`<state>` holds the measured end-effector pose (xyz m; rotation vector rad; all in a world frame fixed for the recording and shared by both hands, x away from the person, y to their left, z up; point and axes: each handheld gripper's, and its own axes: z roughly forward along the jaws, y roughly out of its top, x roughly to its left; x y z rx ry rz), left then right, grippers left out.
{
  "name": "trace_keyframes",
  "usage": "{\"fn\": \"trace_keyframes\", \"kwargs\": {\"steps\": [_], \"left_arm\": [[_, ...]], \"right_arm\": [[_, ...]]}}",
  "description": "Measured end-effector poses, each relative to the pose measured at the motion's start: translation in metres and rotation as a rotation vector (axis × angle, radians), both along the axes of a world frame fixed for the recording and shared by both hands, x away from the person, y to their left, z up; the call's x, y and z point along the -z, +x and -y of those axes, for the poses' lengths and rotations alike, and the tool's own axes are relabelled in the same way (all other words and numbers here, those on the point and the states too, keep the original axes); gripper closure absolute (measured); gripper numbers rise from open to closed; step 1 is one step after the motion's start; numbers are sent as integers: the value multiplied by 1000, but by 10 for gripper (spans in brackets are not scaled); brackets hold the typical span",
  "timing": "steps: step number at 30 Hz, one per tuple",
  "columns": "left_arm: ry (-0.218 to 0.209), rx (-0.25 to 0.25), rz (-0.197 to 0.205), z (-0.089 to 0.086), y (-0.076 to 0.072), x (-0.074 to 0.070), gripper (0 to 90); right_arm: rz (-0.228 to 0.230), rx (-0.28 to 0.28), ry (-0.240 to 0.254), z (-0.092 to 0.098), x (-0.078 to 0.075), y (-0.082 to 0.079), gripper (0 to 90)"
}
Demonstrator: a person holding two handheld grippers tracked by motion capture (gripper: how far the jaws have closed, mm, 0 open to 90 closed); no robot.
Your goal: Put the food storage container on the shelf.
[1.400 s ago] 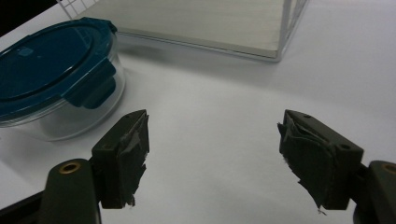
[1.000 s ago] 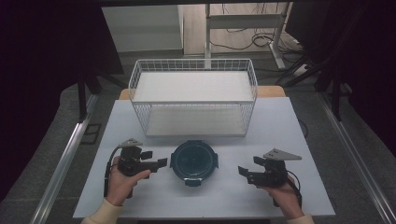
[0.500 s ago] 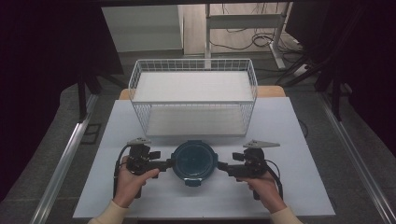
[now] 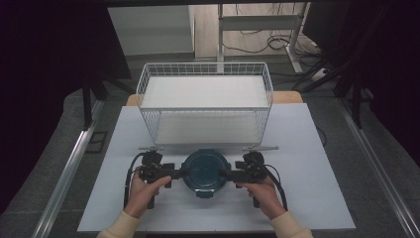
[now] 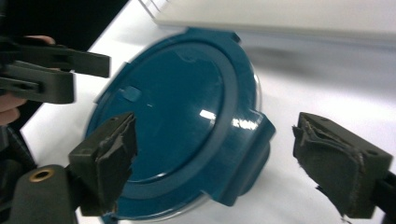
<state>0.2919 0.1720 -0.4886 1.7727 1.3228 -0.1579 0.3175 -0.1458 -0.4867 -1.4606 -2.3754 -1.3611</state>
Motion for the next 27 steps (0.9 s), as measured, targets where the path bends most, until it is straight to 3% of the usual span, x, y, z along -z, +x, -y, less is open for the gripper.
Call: {"fn": "trace_keyframes", "kwargs": {"steps": [4, 15, 16, 21, 22, 27], "left_arm": [[-17, 7, -49, 3, 7, 13, 165], [-75, 30, -99, 12, 14, 25, 177], [-121, 28, -123, 12, 15, 30, 182], [-165, 37, -159, 12, 17, 37, 191], [-168, 42, -158, 13, 17, 37, 204], [-166, 36, -154, 13, 16, 36, 223]], "right_arm": [[-52, 8, 20, -1, 9, 3, 115], [-121, -6, 63, -11, 18, 2, 112], [-133, -4, 66, -12, 20, 2, 112], [-167, -1, 90, -13, 24, 4, 112], [-197, 8, 112, -13, 27, 5, 115], [-235, 18, 144, -14, 30, 5, 128]]}}
